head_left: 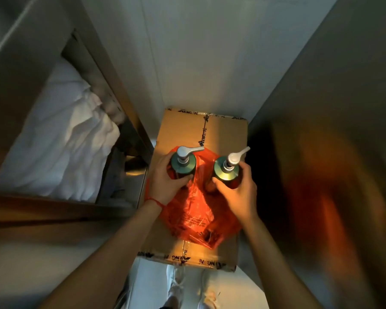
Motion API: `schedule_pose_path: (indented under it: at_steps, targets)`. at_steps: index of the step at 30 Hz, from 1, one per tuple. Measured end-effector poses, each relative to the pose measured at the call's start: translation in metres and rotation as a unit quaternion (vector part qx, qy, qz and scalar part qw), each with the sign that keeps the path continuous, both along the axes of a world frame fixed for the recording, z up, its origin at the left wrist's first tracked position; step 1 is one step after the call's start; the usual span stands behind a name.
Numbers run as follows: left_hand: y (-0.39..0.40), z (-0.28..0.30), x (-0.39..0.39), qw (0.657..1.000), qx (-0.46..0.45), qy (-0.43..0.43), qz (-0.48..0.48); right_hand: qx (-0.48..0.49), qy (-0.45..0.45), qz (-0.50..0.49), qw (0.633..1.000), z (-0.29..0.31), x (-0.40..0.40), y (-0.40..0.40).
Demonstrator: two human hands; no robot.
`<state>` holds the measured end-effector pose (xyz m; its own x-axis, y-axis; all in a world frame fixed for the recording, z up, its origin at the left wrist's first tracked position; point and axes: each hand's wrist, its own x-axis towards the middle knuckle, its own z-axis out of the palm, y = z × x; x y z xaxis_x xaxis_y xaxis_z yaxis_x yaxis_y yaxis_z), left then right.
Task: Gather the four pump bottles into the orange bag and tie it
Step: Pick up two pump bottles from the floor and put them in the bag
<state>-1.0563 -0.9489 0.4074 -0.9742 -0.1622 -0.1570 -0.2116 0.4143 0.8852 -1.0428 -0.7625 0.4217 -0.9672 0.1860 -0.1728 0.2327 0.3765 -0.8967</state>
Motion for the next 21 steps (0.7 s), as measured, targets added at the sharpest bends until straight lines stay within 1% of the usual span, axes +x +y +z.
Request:
schedule_pose_path:
  at_steps: [5,8,12,21]
  targets:
    - [0.002,-0.010,0.001,1.000,0.009,0.022,-0.008,-0.001,0.019,0.040,0.999,-0.008,0.001,-0.003]
    - [0.005,-0.006,0.005,0.999,0.003,0.031,-0.010,0.007,0.016,0.044,0.999,-0.005,0.003,-0.005]
    - [0.003,-0.004,0.007,1.000,0.009,0.017,-0.013,0.007,0.018,0.046,0.999,-0.001,0.002,-0.007]
    - [0.003,0.008,0.006,1.000,0.011,0.015,-0.022,0.005,0.037,0.046,0.998,0.008,0.007,-0.007]
